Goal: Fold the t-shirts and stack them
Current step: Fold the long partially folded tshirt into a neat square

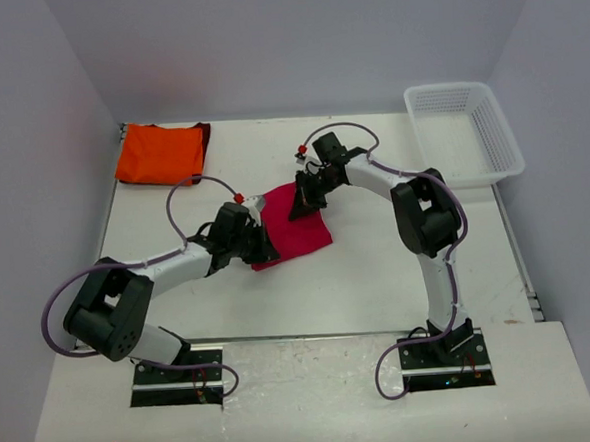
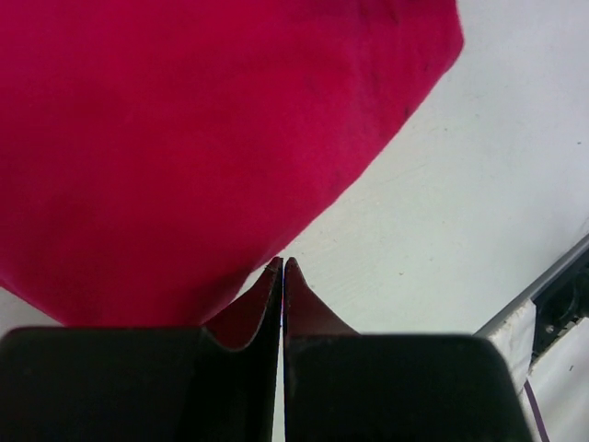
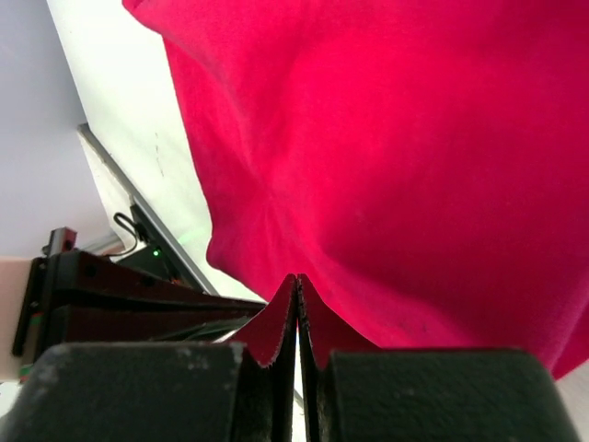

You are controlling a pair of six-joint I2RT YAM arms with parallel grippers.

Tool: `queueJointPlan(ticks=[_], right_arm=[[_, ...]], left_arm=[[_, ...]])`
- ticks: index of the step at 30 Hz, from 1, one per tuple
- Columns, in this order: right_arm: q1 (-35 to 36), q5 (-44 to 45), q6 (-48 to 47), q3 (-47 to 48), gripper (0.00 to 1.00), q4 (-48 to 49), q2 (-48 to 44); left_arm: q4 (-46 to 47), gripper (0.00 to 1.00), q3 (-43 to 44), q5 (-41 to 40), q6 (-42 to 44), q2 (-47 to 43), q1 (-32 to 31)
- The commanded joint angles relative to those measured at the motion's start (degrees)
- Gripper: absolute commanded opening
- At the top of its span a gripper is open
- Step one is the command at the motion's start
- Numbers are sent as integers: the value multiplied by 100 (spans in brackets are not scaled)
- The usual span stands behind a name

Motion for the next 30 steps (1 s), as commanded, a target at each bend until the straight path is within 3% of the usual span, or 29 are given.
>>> queueJointPlan(ticks=[1, 8, 14, 30], right_arm=[[-72, -107, 121, -102, 0, 134, -31], [-116, -19, 235, -313, 0, 134, -22], [-142, -149, 429, -515, 0, 222, 56], [-573, 692, 1158, -1306, 0, 310, -233]], left_arm=[[438, 0, -34, -238, -35, 172, -13], [508, 0, 72, -563, 44, 602, -13], [893, 0, -490, -186, -368, 867, -13], [227, 0, -1352, -405, -395, -486, -22]])
